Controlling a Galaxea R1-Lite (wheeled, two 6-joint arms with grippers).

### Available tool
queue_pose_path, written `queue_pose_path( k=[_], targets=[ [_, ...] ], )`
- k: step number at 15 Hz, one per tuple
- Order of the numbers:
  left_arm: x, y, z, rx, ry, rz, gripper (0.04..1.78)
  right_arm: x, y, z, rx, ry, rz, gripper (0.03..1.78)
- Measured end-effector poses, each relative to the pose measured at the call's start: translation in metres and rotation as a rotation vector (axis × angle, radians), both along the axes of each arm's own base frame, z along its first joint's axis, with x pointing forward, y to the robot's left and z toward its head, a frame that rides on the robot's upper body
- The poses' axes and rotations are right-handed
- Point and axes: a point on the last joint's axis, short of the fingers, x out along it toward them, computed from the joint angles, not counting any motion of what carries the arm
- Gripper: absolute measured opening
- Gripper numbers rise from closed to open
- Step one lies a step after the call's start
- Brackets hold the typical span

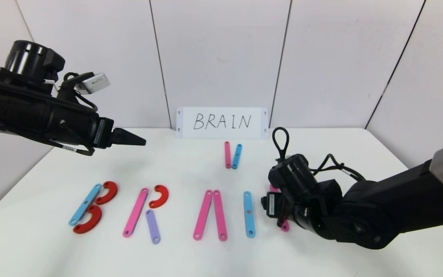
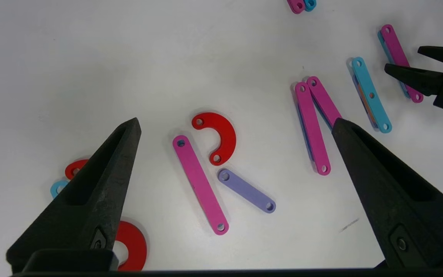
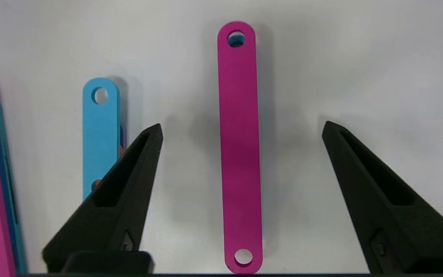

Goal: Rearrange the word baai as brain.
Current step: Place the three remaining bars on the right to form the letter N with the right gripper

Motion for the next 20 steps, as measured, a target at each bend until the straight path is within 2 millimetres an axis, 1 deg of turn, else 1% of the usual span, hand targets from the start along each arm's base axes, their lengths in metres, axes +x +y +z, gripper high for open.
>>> queue_pose_path(
  k=[2, 4, 7, 9, 11, 13, 16, 20],
  targets=[
    [0.0, 0.0, 0.0, 0.0, 0.0, -0.001, 1.74, 0.003, 0.0, 0.009, 0.012, -0.023, 0.001, 1.67],
    [0.0, 0.0, 0.0, 0.0, -0.002, -0.002, 1.74, 0.01, 0.002, 0.021, 0.017, -0.059, 0.023, 1.74],
    [0.0, -0.001, 0.001, -0.002, -0.004, -0.001, 1.74, 0.031, 0.003, 0.046, 0.008, -0.139, 0.079, 1.74],
    [0.0, -0.001, 0.001, -0.003, -0.007, -0.001, 1.74, 0.045, 0.007, 0.061, -0.001, -0.186, 0.117, 1.74],
    [0.0, -0.001, 0.002, -0.003, -0.007, 0.0, 1.74, 0.059, 0.013, 0.069, -0.014, -0.209, 0.13, 1.74],
    [0.0, -0.001, 0.002, -0.004, -0.007, 0.001, 1.74, 0.076, 0.021, 0.067, -0.02, -0.215, 0.129, 1.74],
    [0.002, 0.0, 0.002, -0.003, -0.009, 0.005, 1.74, 0.106, 0.028, 0.055, -0.037, -0.227, 0.123, 1.74],
    [0.002, 0.0, 0.002, -0.004, -0.009, 0.005, 1.74, 0.133, 0.037, 0.04, -0.041, -0.239, 0.145, 1.74]
  ],
)
